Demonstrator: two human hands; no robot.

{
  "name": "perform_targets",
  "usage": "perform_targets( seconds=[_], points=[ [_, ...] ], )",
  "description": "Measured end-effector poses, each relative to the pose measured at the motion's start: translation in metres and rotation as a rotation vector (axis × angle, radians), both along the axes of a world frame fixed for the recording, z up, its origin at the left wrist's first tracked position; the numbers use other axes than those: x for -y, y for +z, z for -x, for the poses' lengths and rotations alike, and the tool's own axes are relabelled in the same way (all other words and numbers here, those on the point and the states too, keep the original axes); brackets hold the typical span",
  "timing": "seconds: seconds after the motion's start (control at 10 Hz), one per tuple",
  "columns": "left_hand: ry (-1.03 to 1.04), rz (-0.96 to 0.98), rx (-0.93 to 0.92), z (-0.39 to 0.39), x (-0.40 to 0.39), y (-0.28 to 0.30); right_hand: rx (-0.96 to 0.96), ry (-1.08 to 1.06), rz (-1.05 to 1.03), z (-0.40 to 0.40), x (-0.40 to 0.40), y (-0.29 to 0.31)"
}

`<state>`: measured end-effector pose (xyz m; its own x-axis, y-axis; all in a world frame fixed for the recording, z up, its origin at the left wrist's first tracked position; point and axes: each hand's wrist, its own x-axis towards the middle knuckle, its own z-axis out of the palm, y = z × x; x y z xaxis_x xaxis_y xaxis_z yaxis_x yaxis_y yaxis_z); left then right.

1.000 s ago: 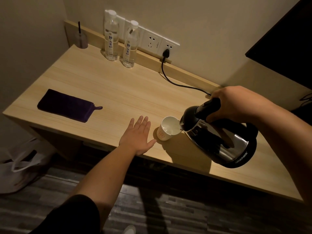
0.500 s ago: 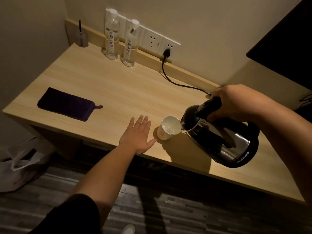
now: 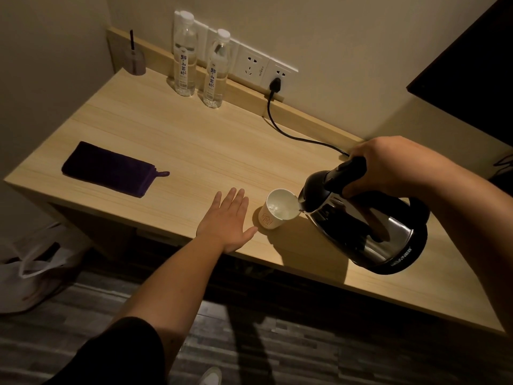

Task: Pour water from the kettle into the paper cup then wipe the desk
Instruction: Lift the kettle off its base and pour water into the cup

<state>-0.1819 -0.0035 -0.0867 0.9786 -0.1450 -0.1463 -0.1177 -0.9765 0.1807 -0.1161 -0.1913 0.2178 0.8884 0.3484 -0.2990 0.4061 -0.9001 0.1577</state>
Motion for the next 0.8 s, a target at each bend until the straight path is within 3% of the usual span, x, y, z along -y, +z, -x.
perform_targets(
  seconds=[0.3, 0.5, 0.6, 0.8],
  points=[
    [-0.002, 0.002, -0.001, 0.000, 0.001, 0.000, -0.003, -0.114, -0.141, 0.007, 0.025, -0.008],
    [-0.007, -0.007, -0.008, 0.001, 0.000, 0.001, -0.063, -0.367, -0.566, 0.041, 0.072, -0.031],
    [-0.014, -0.015, -0.019, 0.000, 0.001, 0.001, -0.003, -0.509, -0.824, 0.066, 0.099, -0.049],
    [-0.027, -0.043, -0.029, -0.001, 0.001, 0.002, 0.303, -0.776, -1.149, 0.109, 0.164, -0.097]
  ],
)
